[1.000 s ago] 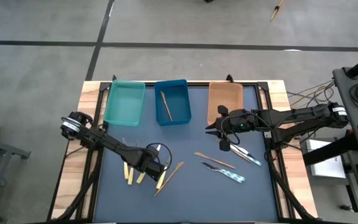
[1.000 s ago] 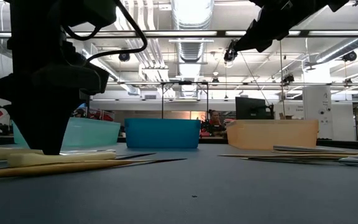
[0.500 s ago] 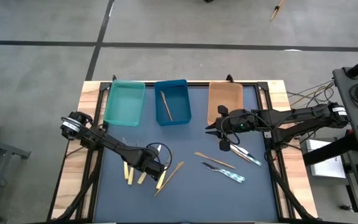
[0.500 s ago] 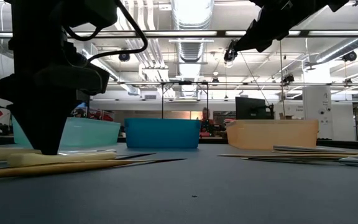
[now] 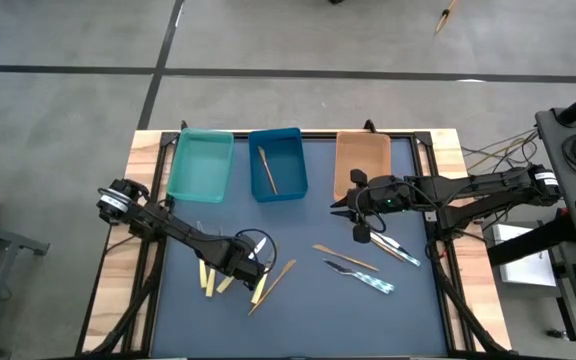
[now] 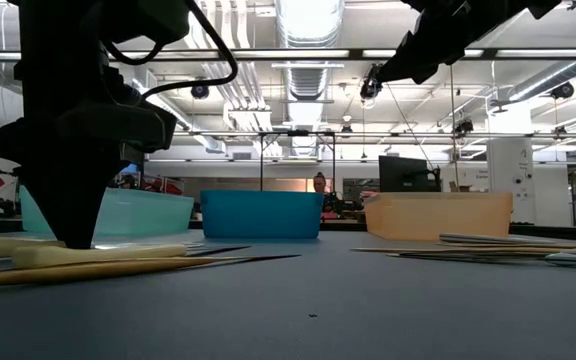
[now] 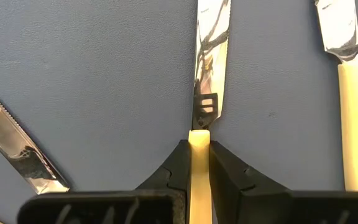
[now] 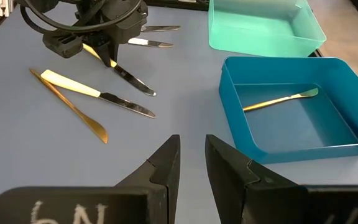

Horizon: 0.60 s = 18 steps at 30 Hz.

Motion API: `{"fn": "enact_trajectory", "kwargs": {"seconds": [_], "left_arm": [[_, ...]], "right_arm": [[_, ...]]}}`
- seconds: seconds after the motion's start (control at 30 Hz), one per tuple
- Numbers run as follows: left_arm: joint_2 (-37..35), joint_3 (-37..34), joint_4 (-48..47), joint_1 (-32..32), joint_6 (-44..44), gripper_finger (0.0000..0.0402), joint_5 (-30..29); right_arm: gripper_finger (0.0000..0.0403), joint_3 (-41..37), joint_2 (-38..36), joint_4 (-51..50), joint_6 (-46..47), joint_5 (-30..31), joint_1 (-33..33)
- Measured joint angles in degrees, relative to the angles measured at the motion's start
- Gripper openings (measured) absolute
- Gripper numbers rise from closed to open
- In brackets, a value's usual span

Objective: Sort silverware by color (type)
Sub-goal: Put the yellow table knife into the green bin

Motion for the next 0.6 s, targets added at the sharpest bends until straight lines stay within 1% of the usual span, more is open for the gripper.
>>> {"fn": "enact_trajectory", "kwargs": {"seconds": [0.6], "left_arm": [[-3.17,-0.25,-2.17,-0.02,-0.24,0.0014,0.22]], "right_arm": [[0.0068,-0.01,0.0,-0.02,0.15,-0.02,0.02]]}}
